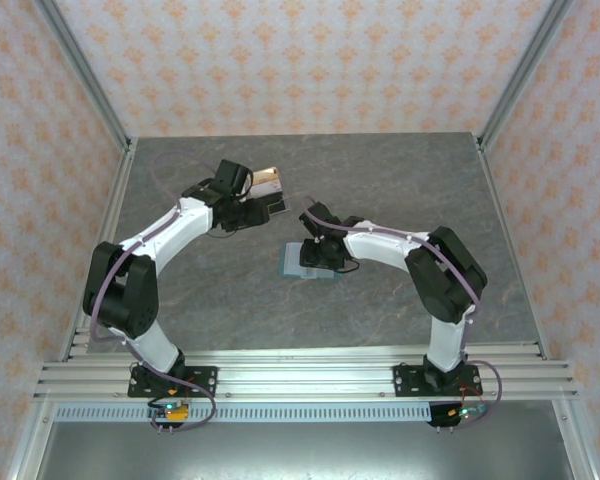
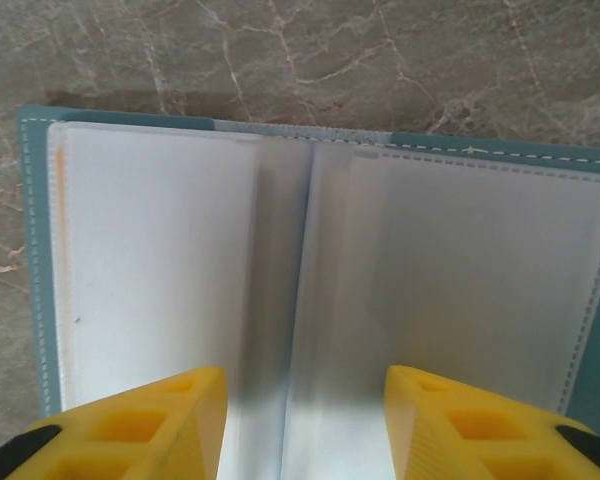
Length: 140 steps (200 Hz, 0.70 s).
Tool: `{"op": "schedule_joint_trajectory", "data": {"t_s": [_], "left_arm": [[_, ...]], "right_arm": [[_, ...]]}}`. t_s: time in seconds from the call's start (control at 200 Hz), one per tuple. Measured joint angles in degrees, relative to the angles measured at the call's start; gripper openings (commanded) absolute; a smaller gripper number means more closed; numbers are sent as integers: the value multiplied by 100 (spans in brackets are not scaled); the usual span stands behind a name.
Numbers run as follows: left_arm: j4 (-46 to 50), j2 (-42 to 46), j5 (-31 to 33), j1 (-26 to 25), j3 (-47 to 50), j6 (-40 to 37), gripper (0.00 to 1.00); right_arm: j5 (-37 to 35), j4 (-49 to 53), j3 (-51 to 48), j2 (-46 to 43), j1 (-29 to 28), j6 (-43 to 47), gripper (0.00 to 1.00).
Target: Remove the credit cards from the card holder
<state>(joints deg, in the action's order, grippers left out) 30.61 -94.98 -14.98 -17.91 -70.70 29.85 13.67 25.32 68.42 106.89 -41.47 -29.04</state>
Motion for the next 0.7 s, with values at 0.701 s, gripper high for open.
{"op": "schedule_joint_trajectory", "data": {"t_s": [0.701], "left_arm": [[-1075, 107, -1056, -1062, 1005, 1482, 42]], "right_arm": [[-140, -35, -37, 90, 48, 337, 30]]}}
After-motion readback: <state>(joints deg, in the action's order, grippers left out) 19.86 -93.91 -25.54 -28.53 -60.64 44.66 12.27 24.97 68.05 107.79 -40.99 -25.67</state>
